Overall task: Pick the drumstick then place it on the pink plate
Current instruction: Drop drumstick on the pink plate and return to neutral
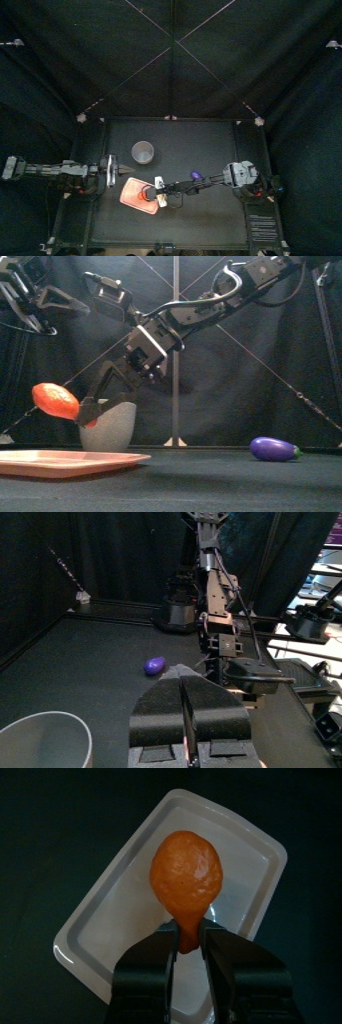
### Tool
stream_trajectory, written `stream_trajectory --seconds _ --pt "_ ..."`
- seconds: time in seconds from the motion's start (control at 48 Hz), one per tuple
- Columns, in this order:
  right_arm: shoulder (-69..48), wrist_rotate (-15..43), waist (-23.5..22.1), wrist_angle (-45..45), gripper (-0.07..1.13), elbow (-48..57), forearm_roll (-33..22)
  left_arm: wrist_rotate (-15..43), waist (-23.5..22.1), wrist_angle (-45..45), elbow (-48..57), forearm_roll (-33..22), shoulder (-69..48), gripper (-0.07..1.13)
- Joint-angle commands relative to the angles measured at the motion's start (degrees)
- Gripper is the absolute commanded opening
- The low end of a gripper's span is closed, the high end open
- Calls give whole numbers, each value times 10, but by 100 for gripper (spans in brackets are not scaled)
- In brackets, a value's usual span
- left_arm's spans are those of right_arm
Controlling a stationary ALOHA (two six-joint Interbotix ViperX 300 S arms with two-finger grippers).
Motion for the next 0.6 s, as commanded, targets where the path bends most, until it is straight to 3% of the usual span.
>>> stream_trajectory --seconds 0.021,0.417,0.604 --pt "-11 0 0 -3 58 -14 9 0 2 -9 -9 -3 3 13" --pt "-6 0 0 -3 82 -16 41 0 0 -18 -7 -4 3 13" --pt "-13 -1 0 -5 83 -15 38 0 0 -18 -6 -4 3 13"
